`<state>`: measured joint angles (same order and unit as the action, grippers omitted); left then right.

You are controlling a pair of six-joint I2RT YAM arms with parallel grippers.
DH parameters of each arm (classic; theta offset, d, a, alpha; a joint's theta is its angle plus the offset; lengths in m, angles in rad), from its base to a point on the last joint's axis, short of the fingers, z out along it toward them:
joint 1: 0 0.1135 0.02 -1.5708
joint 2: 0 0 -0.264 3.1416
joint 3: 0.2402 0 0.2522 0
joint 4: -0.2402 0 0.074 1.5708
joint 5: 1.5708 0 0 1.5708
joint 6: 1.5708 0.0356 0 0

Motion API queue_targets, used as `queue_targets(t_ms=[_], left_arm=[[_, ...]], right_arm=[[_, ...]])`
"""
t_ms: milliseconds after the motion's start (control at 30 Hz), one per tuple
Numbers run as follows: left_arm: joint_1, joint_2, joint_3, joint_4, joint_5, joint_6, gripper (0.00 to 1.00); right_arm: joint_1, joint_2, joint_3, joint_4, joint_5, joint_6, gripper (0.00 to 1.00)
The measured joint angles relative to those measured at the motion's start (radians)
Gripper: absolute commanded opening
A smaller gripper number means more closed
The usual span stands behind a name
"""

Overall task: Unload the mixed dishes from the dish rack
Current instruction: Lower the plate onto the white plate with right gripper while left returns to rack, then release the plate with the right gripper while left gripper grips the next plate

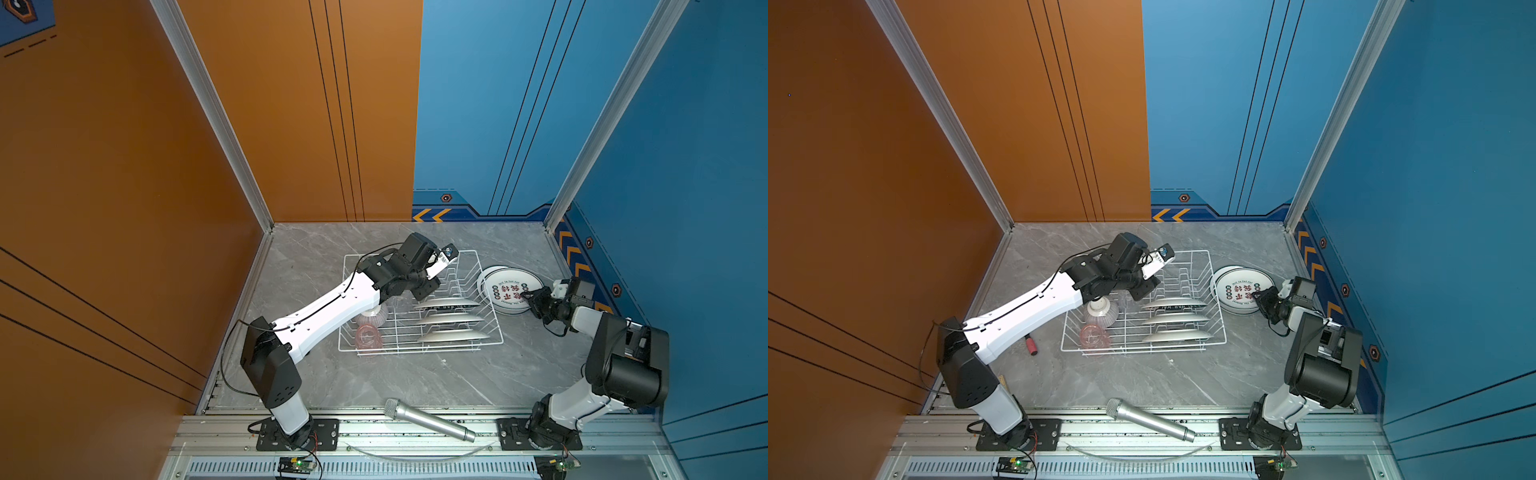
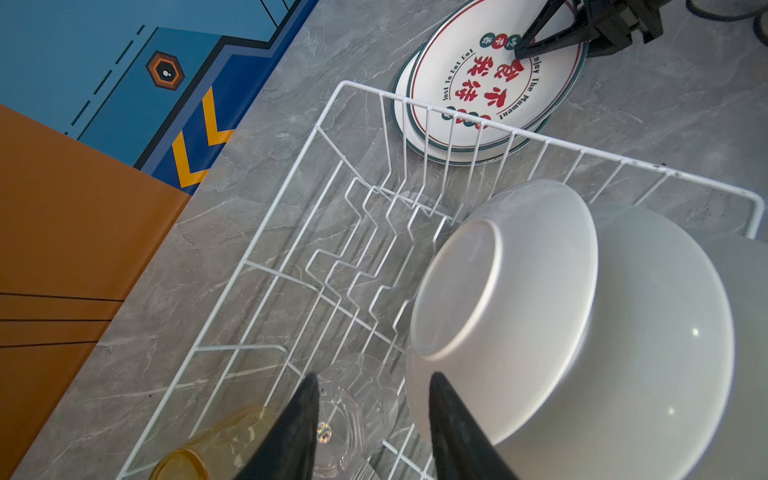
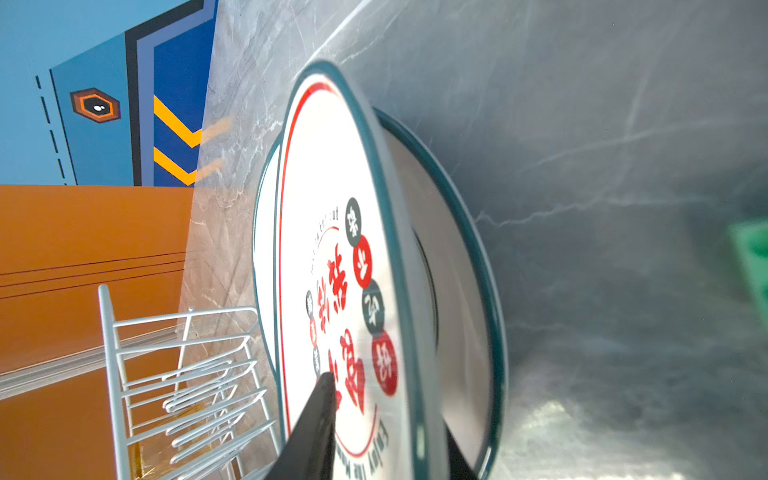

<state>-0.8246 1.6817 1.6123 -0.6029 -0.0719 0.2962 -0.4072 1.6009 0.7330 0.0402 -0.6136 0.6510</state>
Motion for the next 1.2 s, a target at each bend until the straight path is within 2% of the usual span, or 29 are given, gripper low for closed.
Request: queue_targets(t_ms=[200,333,500,700,833,1200], left_arm=[[-0.002,0.002,0.000,-0.001,-0.004,0.005,0.45],[-0.003,0.002,0.000,-0.001,-0.005,0.013,0.45],[-0.003,0.003,0.000,-0.002,-0.007,0.022,0.45],[-0.008,0.011,0.000,-0.024,-0.007,0.033,0.45],[-0.027,0.014,0.000,-0.040,-0.006,0.052,0.46],[-0.103,0.031,0.025,-0.106,0.026,0.108,0.47]], right_arm=[[0.018,-0.029,0.024,-0.114,0.059,-0.065,0.50],[0.047,-0.060,0.068,-0.217,0.141,-0.124,0.58],[0.086,-0.085,0.106,-0.297,0.230,-0.183,0.60],[0.096,-0.084,0.119,-0.352,0.295,-0.211,0.67],[0.100,-0.087,0.144,-0.400,0.356,-0.240,0.69],[0.137,-0.255,0.163,-0.476,0.391,-0.263,0.69]])
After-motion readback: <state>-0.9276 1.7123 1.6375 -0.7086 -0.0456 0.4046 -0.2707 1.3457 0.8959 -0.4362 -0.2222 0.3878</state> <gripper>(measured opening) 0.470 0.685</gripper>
